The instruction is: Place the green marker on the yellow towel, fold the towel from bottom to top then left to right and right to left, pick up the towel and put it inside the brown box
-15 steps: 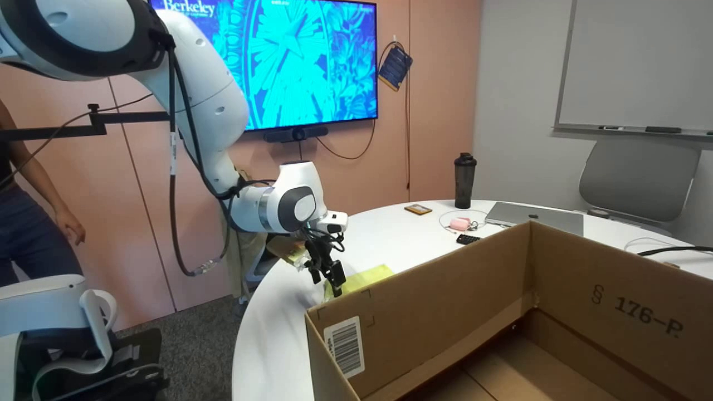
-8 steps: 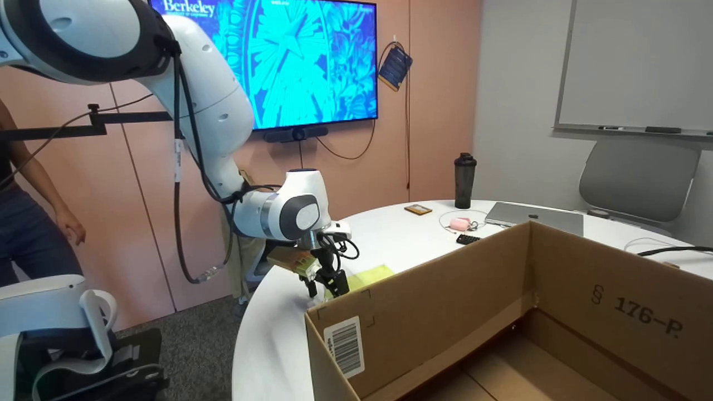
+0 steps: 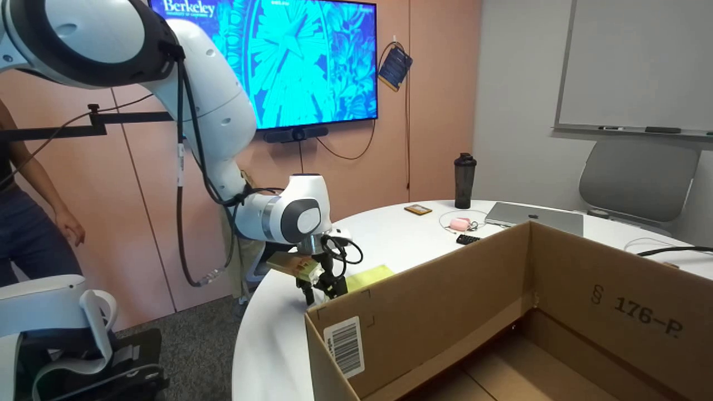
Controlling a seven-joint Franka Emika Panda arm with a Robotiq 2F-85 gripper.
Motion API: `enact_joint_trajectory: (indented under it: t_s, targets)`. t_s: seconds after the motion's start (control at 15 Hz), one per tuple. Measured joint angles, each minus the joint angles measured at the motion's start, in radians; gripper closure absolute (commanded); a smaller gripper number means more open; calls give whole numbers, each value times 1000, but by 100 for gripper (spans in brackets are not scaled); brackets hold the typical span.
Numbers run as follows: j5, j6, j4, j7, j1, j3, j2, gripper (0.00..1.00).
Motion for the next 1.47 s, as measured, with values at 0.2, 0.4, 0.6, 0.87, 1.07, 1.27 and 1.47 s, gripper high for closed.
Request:
enact_joint_trajectory:
  t_s: [0.2, 0.4, 0.6, 0.87, 1.07, 1.27, 1.47]
  targets:
    - [0, -2, 11, -36, -3, 3, 5, 0]
    - [3, -4, 24, -65, -11, 10, 13, 0]
    - [25, -17, 40, -98, -28, 25, 25, 0]
    - [60, -44, 61, -136, -56, 48, 36, 0]
    - [89, -60, 73, -153, -75, 61, 42, 33]
    - [120, -82, 88, -159, -87, 71, 43, 57]
    - [136, -100, 102, -159, -89, 75, 43, 79]
